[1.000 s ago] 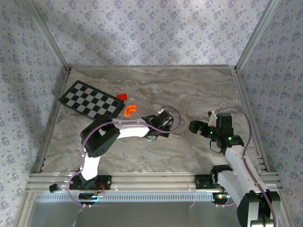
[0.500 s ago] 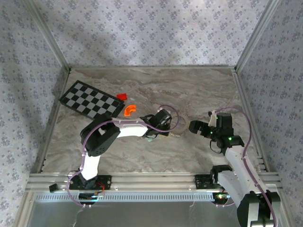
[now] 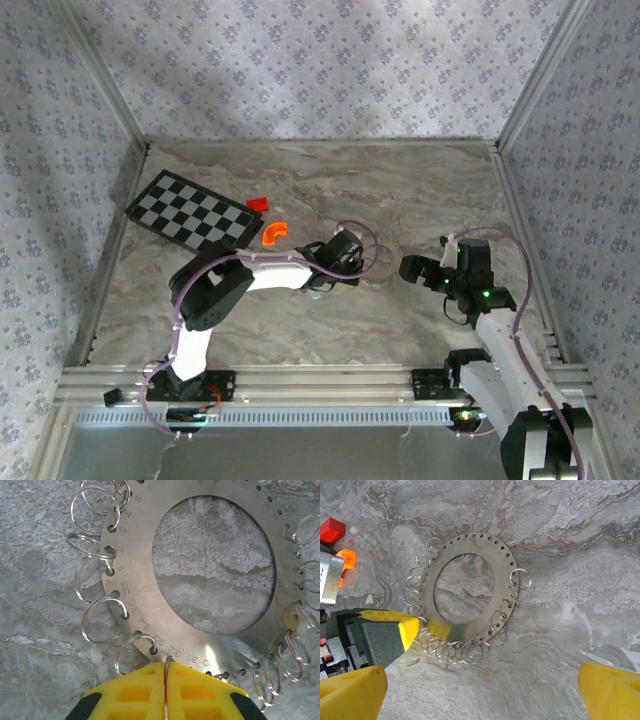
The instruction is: Put the keys on the keyring
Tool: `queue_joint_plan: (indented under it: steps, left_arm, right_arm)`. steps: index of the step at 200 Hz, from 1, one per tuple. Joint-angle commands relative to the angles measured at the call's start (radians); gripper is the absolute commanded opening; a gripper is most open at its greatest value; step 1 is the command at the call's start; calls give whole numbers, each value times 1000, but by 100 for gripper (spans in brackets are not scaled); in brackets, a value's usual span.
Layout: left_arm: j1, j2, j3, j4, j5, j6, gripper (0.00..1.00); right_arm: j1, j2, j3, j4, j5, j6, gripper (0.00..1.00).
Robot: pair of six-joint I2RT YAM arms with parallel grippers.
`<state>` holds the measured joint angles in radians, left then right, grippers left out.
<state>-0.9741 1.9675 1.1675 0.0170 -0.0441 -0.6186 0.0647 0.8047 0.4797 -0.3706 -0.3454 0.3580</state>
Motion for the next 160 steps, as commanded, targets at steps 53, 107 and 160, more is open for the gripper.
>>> queue_joint_plan:
  steps: [53,107,160]
  left_arm:
    - [9,-68,-45,-9,3,5,0]
    - [5,-217,-110,25,-12,117,0]
    - [-10,-390,-173,49,0,308,0]
  right_arm:
    - [-8,-17,35,-42,-6,-22,100]
    - [-2,-48,65,-61,-31,-17,100]
    - [90,-137,90,-36,-63,-14,99]
